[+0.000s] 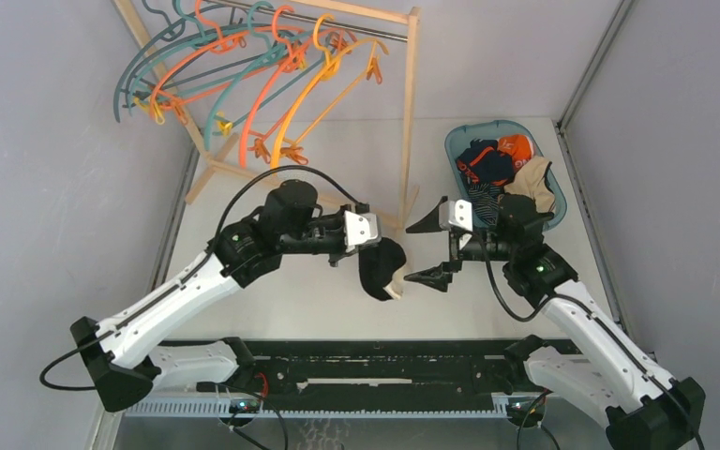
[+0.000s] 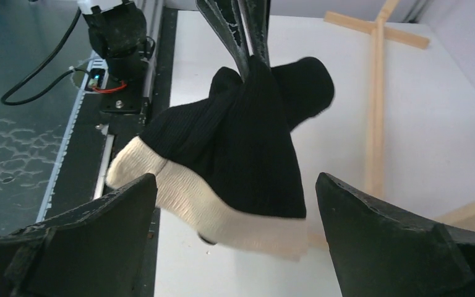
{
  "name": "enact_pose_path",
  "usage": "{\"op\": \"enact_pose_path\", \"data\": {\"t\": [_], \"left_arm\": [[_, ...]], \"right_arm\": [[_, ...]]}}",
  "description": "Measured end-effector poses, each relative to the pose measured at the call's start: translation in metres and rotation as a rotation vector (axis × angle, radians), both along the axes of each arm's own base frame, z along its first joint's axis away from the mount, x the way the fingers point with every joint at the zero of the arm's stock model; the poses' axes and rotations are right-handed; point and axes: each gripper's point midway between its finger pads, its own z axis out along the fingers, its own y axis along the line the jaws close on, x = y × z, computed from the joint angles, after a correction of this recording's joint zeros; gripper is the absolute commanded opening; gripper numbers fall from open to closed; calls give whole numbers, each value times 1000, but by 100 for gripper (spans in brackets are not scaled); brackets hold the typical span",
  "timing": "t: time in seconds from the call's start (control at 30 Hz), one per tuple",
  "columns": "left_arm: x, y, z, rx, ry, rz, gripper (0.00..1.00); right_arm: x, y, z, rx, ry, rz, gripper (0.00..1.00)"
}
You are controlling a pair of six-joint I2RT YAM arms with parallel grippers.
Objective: Remove the underwear clipped to the hanger
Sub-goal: Place the underwear in the bin.
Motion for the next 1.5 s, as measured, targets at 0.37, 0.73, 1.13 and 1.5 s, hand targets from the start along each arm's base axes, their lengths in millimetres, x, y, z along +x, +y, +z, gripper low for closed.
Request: {"op": "enact_pose_path", "data": {"t": [0.37,0.73,1.13,1.5], "left_arm": [[-13,-29,26,-127,149,9,0],[-19,-35,33,-161,165,-15,12],[-14,-12,65,-218,27,48,88],[-1,38,110,-307,-137,225,100]], "right_arm": [[-5,16,-29,-16,69,57,76],[-6,15,-25,-6,30,71,0],[39,-34,0,14,-86,-235,0],[131,-135,9,-51,-145,-917,0]]}}
